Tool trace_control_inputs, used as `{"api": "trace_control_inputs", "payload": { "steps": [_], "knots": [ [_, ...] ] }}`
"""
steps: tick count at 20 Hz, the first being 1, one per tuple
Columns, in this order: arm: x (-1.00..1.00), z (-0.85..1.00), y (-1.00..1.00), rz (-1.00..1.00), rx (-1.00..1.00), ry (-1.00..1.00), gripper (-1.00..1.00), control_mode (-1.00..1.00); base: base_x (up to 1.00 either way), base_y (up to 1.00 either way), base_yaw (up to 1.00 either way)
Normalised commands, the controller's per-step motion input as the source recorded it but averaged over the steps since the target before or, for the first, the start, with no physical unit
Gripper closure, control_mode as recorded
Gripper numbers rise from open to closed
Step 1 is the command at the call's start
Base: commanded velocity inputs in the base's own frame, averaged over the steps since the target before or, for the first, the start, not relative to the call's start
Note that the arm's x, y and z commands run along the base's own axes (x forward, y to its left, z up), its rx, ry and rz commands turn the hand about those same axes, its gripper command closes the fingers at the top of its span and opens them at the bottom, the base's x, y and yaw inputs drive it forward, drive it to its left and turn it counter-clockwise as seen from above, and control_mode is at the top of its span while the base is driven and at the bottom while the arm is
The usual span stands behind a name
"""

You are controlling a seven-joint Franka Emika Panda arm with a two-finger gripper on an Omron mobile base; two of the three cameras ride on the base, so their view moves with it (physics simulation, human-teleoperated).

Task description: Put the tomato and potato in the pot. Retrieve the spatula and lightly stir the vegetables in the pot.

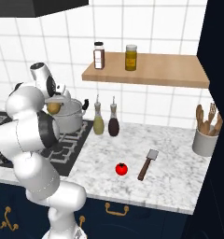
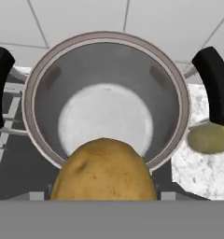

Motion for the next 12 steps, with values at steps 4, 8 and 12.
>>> {"api": "trace_control_inputs", "payload": {
  "steps": [4, 8, 12],
  "knots": [
    [0.88, -0.20, 0.00, -0.02, 0.00, 0.00, 1.00, -1.00, 0.00, 0.00, 0.00],
    [0.50, -0.47, 0.01, -0.02, -0.03, 0.00, 1.00, -1.00, 0.00, 0.00, 0.00],
    [0.54, -0.44, 0.00, -0.03, -0.03, 0.00, 1.00, -1.00, 0.00, 0.00, 0.00]
  ]
}}
